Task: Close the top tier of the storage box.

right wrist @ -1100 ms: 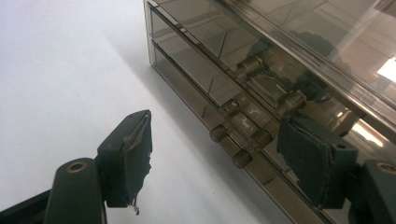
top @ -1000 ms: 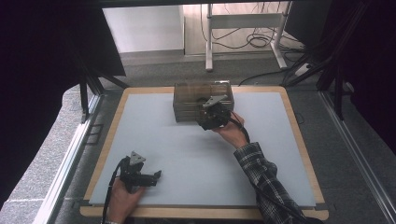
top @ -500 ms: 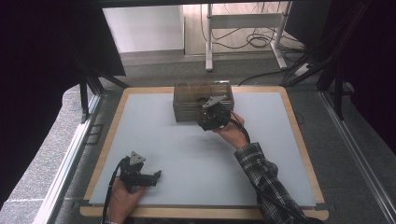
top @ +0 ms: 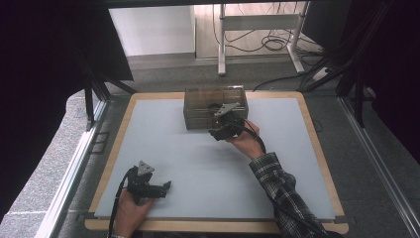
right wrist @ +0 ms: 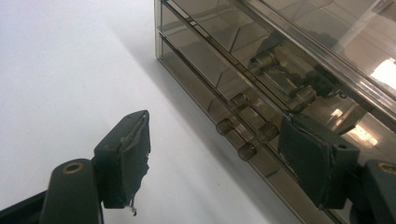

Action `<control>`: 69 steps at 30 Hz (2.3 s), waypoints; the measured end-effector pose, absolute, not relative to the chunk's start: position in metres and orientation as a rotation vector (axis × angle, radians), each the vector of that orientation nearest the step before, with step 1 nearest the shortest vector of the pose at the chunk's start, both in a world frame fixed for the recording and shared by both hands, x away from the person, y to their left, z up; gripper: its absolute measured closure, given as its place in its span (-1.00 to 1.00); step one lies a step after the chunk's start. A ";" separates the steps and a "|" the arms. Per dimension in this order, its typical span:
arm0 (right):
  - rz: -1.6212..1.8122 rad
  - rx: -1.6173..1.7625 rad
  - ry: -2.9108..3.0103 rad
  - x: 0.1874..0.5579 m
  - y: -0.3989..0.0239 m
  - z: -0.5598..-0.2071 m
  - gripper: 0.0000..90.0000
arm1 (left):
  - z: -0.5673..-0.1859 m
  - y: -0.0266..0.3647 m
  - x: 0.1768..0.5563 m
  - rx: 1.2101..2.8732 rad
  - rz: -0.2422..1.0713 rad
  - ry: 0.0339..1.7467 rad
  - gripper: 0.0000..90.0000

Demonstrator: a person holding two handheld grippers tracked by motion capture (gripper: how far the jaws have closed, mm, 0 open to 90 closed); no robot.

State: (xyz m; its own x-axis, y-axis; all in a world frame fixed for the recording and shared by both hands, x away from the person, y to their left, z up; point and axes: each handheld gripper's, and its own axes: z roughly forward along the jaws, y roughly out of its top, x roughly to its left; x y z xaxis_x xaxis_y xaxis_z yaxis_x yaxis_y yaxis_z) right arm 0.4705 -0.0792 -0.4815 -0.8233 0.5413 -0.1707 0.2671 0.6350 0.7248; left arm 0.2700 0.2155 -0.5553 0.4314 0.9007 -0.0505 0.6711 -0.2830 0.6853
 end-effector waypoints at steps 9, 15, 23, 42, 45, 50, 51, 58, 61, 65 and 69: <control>1.019 0.618 2.492 0.465 -0.079 -0.479 -0.46 | -0.555 0.216 0.270 2.048 0.464 1.319 -1.00; 1.022 0.614 2.501 0.461 -0.077 -0.478 -0.51 | -0.555 0.216 0.270 2.048 0.463 1.319 -1.00; 1.028 0.610 2.500 0.457 -0.078 -0.478 -0.60 | -0.555 0.215 0.270 2.047 0.464 1.319 -1.00; 1.060 0.588 2.510 0.447 -0.078 -0.475 -0.77 | -0.555 0.216 0.270 2.048 0.463 1.319 -1.00; 1.070 0.587 2.515 0.446 -0.079 -0.475 -0.78 | -0.555 0.216 0.270 2.048 0.463 1.319 -1.00; 1.082 0.594 2.528 0.444 -0.081 -0.476 -0.80 | -0.555 0.215 0.270 2.048 0.464 1.320 -1.00; 1.081 0.594 2.530 0.444 -0.081 -0.476 -0.80 | -0.555 0.215 0.270 2.048 0.463 1.320 -1.00; 1.096 0.589 2.533 0.440 -0.082 -0.475 -0.81 | -0.555 0.215 0.270 2.048 0.464 1.319 -1.00; 1.099 0.578 2.533 0.438 -0.083 -0.475 -0.82 | -0.555 0.216 0.270 2.048 0.464 1.319 -1.00; 1.100 0.563 2.534 0.435 -0.083 -0.476 -0.82 | -0.555 0.216 0.270 2.048 0.463 1.319 -1.00; 1.095 0.557 2.543 0.434 -0.083 -0.477 -0.84 | -0.555 0.215 0.270 2.048 0.464 1.320 -1.00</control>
State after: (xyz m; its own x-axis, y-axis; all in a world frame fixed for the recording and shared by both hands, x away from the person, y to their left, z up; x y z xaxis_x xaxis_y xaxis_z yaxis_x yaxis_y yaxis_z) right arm 0.4336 -0.0828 -0.4773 -0.8743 0.4672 -0.1317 0.2253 0.6309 0.7424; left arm 0.2700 0.2155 -0.5553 0.4309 0.9010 -0.0506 0.6712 -0.2825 0.6853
